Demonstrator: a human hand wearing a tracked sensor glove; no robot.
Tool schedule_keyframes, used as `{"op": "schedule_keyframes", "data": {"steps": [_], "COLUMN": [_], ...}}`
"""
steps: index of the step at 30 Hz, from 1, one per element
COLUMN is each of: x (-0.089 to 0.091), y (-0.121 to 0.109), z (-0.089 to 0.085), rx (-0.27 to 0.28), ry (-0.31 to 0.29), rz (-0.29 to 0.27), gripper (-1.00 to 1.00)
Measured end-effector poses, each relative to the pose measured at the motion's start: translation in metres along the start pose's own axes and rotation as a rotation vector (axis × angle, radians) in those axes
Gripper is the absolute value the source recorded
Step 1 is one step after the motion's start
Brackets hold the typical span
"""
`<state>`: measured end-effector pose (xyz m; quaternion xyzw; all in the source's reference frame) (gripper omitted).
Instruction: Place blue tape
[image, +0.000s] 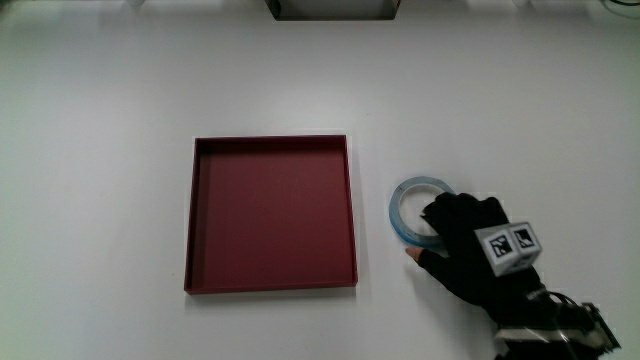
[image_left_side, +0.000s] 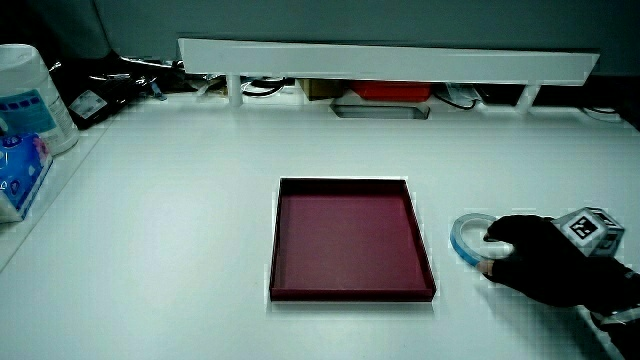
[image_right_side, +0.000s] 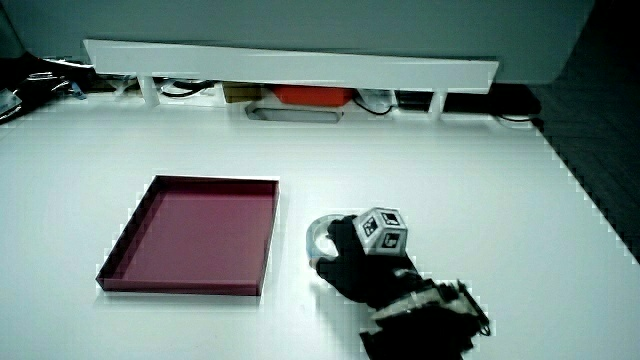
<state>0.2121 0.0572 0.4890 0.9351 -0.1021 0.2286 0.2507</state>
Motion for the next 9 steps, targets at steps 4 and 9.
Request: {"op": "schedule_keyframes", "data": {"steps": [4,9], "x": [0.043,0.06], "y": [-0.024,-0.055], "z": [-0.017,-0.026], "rx": [0.062,0.05], "ry": [0.004,0.09], "rz": [-0.113,-0.195], "gripper": [-0.82,-1.0]}}
